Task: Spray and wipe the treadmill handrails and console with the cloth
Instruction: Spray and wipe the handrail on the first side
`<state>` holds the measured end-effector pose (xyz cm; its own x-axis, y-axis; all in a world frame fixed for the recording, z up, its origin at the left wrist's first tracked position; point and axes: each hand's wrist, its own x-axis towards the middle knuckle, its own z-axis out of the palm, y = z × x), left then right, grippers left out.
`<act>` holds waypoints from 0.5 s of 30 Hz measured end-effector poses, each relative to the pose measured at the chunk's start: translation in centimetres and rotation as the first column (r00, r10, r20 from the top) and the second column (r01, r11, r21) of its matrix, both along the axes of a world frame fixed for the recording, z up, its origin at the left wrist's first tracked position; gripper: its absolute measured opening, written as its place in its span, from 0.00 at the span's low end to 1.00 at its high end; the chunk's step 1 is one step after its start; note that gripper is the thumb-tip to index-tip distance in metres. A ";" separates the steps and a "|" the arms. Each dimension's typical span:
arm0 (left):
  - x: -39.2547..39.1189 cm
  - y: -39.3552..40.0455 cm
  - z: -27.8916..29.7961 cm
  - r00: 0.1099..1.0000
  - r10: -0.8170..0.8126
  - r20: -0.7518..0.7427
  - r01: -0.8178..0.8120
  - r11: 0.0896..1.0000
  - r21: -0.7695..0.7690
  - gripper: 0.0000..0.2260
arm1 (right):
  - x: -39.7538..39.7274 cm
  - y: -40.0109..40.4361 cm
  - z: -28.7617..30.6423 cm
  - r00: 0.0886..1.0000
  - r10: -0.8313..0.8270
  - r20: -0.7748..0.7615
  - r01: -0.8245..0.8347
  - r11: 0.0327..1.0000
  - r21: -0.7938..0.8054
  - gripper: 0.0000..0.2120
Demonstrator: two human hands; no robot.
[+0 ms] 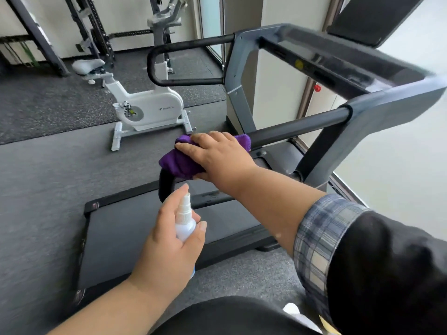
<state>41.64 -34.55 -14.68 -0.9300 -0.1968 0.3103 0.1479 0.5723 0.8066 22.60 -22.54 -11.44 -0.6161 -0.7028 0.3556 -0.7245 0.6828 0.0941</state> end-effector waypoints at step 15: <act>-7.3 10.6 1.2 0.999 -0.041 0.026 0.041 0.999 0.012 0.36 | -5.7 13.6 0.7 0.997 -0.028 0.066 0.030 0.999 -0.031 0.38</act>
<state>34.30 -23.91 -13.43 -0.9452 -0.1619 0.2834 0.1497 0.5566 0.8172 16.88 -8.96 -10.75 -0.6589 -0.6732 0.3356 -0.7083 0.7055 0.0248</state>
